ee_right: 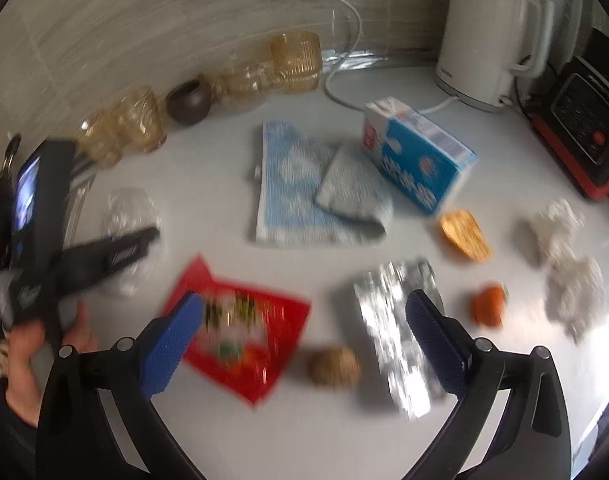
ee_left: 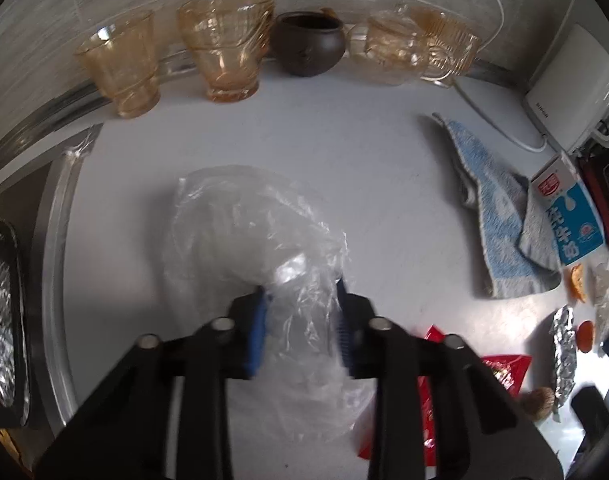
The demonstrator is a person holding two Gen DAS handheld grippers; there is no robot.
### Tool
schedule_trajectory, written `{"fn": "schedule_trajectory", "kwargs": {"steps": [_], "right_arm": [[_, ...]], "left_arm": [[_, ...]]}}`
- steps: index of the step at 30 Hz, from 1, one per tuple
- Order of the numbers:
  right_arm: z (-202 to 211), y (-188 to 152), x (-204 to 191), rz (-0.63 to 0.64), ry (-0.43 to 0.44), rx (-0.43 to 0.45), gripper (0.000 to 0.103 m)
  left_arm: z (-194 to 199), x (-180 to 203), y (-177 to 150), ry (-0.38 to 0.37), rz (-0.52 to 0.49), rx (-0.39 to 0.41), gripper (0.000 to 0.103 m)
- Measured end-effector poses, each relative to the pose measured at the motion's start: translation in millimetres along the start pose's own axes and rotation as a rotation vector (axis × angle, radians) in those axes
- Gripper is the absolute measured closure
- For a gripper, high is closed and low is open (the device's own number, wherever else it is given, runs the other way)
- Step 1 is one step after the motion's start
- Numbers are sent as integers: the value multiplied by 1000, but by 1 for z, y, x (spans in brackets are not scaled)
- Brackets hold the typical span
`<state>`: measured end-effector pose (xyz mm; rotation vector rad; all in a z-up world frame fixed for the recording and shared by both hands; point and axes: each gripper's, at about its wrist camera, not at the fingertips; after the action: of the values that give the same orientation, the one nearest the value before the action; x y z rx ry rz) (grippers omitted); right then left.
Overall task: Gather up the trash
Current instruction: 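Grasp the clear plastic bag with the left tool while the right tool grasps the blue towel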
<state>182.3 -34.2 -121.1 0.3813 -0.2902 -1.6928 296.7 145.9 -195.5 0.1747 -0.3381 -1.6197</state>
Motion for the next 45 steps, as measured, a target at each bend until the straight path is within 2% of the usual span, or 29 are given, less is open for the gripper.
{"fn": "schedule_trajectory", "kwargs": {"steps": [5,10,16,22,25,26,27,28,30,32,33,39,45], "right_arm": [[-38,47,-4,1,-18,1,2],[-74,73,-9,4,-49,-20,2],[-104,84,-3,-24,-69,-58,2],[-115,90,-8,1,-85,-50,3],[-116,89,-8,14,-101,-39,12],[-114,87,-9,18,-106,-35,18],[-111,83,-8,25,-120,-31,31],[-109,82,-8,38,-141,-26,39],[-107,82,-9,44,-134,-25,60],[-104,81,-9,46,-122,-23,75],[-103,81,-9,43,-111,-23,79],[-90,78,-11,44,-75,-4,82],[-53,68,-13,54,-55,54,82]], "left_arm": [[4,11,21,-13,-42,47,82],[0,31,47,-52,-98,77,82],[-16,36,64,-61,-105,68,83],[-20,29,62,-38,-119,79,83],[-22,27,64,-32,-124,79,83],[-22,25,63,-27,-128,82,83],[-22,23,62,-20,-131,85,83],[-21,20,59,-15,-132,89,83],[-23,18,58,-12,-131,88,83],[-23,15,57,-16,-122,86,83],[-23,14,56,-20,-114,85,83],[-11,16,52,-32,-107,97,83],[18,19,36,-34,-119,123,83]]}}
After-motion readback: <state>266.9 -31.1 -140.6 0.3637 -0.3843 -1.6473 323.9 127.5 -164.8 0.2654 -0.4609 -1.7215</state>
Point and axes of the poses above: each gripper's, at about its wrist camera, not at the fingertips, and z roughly against the way its jaws point, x to its right, y to its top, and after that the axes turned 7 degrees about -x, right-handed
